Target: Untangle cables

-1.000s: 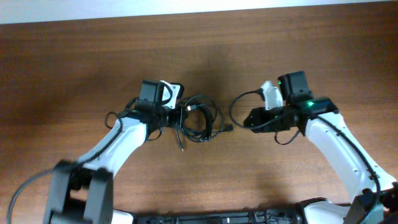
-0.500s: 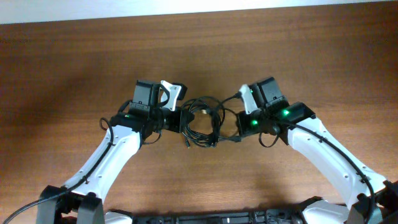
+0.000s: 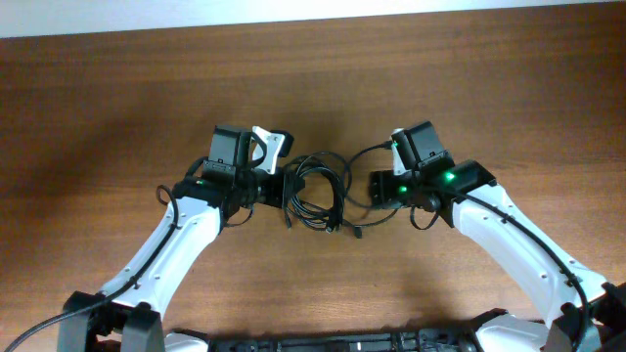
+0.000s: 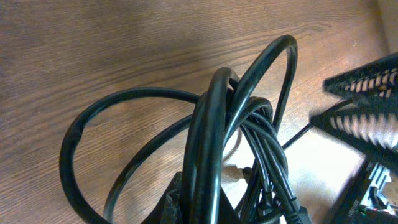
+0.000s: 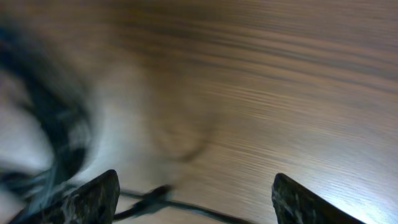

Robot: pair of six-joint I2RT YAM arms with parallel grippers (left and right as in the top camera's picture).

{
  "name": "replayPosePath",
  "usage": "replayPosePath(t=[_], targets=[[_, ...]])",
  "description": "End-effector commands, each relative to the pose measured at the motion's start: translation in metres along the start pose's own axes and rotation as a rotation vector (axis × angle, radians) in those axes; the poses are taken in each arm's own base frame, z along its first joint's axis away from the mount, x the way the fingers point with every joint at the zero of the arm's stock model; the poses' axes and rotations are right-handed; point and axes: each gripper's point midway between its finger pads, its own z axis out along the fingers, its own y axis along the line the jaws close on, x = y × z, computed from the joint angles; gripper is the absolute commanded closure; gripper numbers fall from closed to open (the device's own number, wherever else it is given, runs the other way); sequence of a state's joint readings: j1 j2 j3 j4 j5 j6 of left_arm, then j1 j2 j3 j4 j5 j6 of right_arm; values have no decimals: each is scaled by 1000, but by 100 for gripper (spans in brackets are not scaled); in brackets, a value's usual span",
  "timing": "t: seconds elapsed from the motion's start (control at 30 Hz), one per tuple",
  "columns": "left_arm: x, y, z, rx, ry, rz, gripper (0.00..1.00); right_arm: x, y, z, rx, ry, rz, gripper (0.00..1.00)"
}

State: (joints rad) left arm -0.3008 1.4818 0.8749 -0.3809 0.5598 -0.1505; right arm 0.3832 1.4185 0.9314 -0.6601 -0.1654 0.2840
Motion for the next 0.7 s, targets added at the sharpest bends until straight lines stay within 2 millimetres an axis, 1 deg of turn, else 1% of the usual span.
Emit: replayPosePath(t=[0.0,0.1,0.13,0.17,0.2,0.3,0.4,0.43,0.5,0.53,0.57,0.63,0.67], targets=[[-5,9,-5,-82,-29,26,100,3,43,-5,-248,17,-161,22],[-7,24,-6,-180,-41,31,100,-1,34,-3,-190,1,-161,23],[-8,28,-7,-205,-47,31,100,-3,36,-3,-198,-7,-164,23],[-9,27,-7,-202,-50,33,100,-3,41,-5,-230,-11,-175,23],[-9,27,-7,-201,-50,33,100,-3,56,-9,-318,-15,-219,23],[-9,22,-7,-175,-50,35,100,-2,81,-19,-467,-17,-244,23],[-11,19,-9,-166,-58,40,100,3,87,-19,-480,-7,-260,23],[-12,18,-11,-166,-63,42,100,5,90,-19,-480,-2,-271,25],[-15,14,-16,-159,-81,51,100,7,91,-14,-438,-1,-290,31],[-17,5,-19,-125,-89,60,100,9,91,-11,-404,-4,-307,34],[-17,-3,-21,-86,-92,66,100,10,92,-10,-395,-3,-314,34],[-17,-5,-22,-82,-93,68,100,9,91,-9,-379,-9,-320,34],[-16,-2,-22,-101,-92,66,100,6,85,-7,-342,-21,-319,34]])
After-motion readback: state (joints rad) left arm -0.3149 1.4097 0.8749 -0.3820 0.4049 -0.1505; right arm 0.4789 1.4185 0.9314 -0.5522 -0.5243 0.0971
